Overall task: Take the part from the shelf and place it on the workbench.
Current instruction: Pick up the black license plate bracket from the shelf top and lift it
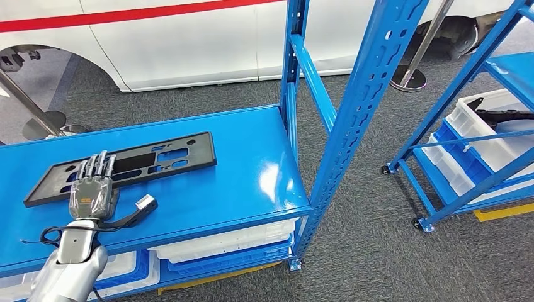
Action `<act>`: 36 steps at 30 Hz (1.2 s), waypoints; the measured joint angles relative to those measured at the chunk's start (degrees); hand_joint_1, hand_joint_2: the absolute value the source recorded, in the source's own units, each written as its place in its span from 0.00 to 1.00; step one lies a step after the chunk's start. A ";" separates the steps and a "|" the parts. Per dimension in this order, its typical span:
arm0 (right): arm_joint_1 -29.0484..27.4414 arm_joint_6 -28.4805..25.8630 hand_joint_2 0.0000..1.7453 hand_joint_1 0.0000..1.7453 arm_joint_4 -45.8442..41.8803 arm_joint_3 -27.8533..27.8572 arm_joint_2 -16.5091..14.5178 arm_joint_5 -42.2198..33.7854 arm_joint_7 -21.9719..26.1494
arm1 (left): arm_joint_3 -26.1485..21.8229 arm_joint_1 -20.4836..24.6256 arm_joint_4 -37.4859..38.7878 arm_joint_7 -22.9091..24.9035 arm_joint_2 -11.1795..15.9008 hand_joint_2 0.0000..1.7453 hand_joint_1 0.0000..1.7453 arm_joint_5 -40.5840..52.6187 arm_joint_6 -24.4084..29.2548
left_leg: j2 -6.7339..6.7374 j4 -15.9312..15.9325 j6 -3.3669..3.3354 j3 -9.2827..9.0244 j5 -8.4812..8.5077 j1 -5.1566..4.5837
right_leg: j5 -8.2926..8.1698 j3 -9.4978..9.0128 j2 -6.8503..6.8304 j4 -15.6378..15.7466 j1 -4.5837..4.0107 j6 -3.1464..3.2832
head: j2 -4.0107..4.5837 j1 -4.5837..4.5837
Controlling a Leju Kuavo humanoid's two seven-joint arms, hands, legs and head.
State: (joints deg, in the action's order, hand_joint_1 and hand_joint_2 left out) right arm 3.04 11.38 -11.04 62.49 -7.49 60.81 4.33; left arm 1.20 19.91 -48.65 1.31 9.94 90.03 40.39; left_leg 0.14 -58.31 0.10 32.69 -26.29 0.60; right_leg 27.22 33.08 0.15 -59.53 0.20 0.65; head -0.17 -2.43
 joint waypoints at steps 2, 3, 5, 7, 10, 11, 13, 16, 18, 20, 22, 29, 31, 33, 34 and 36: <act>0.00 0.00 0.00 0.00 0.00 0.00 0.00 0.00 0.00 | 0.24 0.08 0.01 0.00 0.00 1.00 0.00 0.00 0.00 | 0.00 0.00 0.00 0.00 0.00 0.00 | 0.00 0.00 0.00 0.00 0.00 0.00 | 0.01 0.00; 0.00 0.00 0.00 0.00 0.00 0.00 0.00 0.00 0.00 | 0.36 0.12 0.01 0.00 0.00 1.00 0.00 0.00 0.00 | 0.00 0.00 0.00 0.00 0.00 0.00 | 0.00 0.00 0.00 0.00 0.00 0.00 | 0.01 0.01; 0.00 0.00 0.00 0.00 0.00 0.00 0.00 0.00 0.00 | 0.52 0.19 0.01 0.00 0.00 1.00 0.00 0.00 0.00 | 0.00 0.00 0.00 0.00 0.00 0.00 | 0.00 0.00 0.00 0.00 0.00 0.00 | -0.01 0.01; 0.00 0.00 0.00 0.00 0.00 0.00 0.00 0.02 0.00 | 0.64 0.27 0.05 0.00 0.00 1.00 0.00 0.00 0.00 | 0.00 0.00 0.00 0.00 0.00 0.00 | 0.00 0.01 0.00 0.00 0.00 0.00 | -0.01 0.00; 0.01 -0.01 0.00 0.00 0.00 0.00 -0.01 0.12 0.00 | 0.90 0.49 0.33 0.00 -0.04 1.00 0.00 0.00 -0.01 | 0.00 0.00 0.00 0.00 0.00 0.00 | 0.00 0.01 0.00 0.00 0.00 0.00 | -0.01 0.00; 0.01 -0.03 0.00 0.00 0.00 0.00 0.00 0.14 0.00 | 0.97 0.60 0.47 0.00 -0.07 1.00 0.00 -0.01 -0.01 | 0.00 0.00 0.00 0.00 0.00 0.00 | 0.00 0.02 0.00 0.00 0.00 0.00 | -0.01 0.00; 0.01 -0.06 0.00 0.00 0.00 0.00 0.01 0.15 0.00 | 1.16 0.87 0.86 -0.05 -0.17 1.00 0.00 -0.08 -0.02 | 0.00 0.00 0.00 0.00 0.00 0.00 | 0.00 0.02 0.00 0.00 0.00 0.00 | -0.01 0.01; 0.02 -0.18 0.00 0.00 0.00 0.00 0.00 0.15 -0.03 | 1.56 1.35 1.87 -0.38 -0.45 1.00 0.25 -0.66 -0.02 | 0.00 0.00 0.00 0.00 0.00 0.00 | 0.00 0.02 0.00 0.00 0.00 0.00 | 0.01 0.01; 0.02 -0.24 0.00 0.00 0.00 0.00 -0.01 0.15 -0.09 | 1.73 1.71 2.77 -0.87 -0.68 1.00 0.75 -1.25 -0.02 | 0.00 0.00 0.00 0.00 0.00 0.00 | 0.00 0.01 0.00 0.00 0.00 0.00 | 0.01 0.01; 0.03 -0.24 0.00 0.00 0.00 0.00 0.00 0.15 -0.17 | 1.80 2.30 3.93 -1.65 -0.92 1.00 1.00 -1.98 -0.01 | -0.01 0.00 0.00 0.00 0.00 0.00 | 0.00 0.00 -0.01 0.00 0.01 0.00 | -0.01 0.00; 0.05 -0.22 0.00 0.00 0.00 0.00 0.01 0.15 -0.22 | 1.82 3.05 5.32 -2.44 -1.15 1.00 1.00 -2.71 0.08 | -0.02 0.00 0.00 -0.02 0.00 -0.01 | 0.00 -0.03 -0.02 0.00 0.01 0.00 | -0.01 0.00; 0.06 -0.15 0.00 0.00 0.00 0.00 0.01 0.15 -0.22 | 1.85 4.39 8.07 -3.86 -1.57 1.00 1.00 -3.74 0.22 | -0.02 0.00 0.00 -0.12 0.00 -0.01 | 0.00 -0.14 -0.02 0.00 0.01 -0.01 | -0.01 0.00; 0.06 -0.16 0.00 0.00 0.00 0.00 0.01 0.15 -0.21 | 1.86 4.66 8.36 -4.15 -1.60 1.00 1.00 -3.89 0.22 | -0.02 0.01 0.00 -0.18 0.00 -0.01 | 0.00 -0.21 -0.02 0.00 0.01 -0.01 | 0.00 0.00; 0.06 -0.19 0.00 0.00 0.00 0.00 0.01 0.15 -0.21 | 1.87 4.89 8.51 -4.38 -1.62 1.00 1.00 -3.98 0.22 | -0.02 0.01 0.00 -0.23 0.00 -0.01 | 0.00 -0.25 -0.02 0.00 0.01 -0.01 | 0.00 0.00; 0.06 -0.20 0.00 0.00 0.00 0.01 0.01 0.14 -0.22 | 1.88 5.02 8.56 -4.44 -1.63 1.00 1.00 -4.02 0.22 | -0.02 0.02 0.00 -0.25 0.00 -0.01 | 0.00 -0.27 -0.02 0.00 0.01 -0.01 | -0.01 0.00; 0.07 -0.21 0.00 0.00 0.00 0.02 0.01 0.08 -0.22 | 1.91 5.22 8.61 -4.56 -1.67 1.00 1.00 -4.04 0.22 | -0.02 0.03 0.00 -0.30 0.00 -0.01 | 0.00 -0.31 -0.02 0.00 0.01 -0.01 | -0.01 0.00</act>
State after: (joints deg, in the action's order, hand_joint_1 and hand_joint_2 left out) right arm 3.10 11.17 -11.04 62.51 -7.48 60.88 4.11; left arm 3.11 25.12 -40.04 -3.25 8.28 85.99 40.61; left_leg 0.12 -58.29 0.10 32.39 -26.29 0.59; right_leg 27.23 32.76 0.14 -59.53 0.22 0.65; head -0.17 -2.43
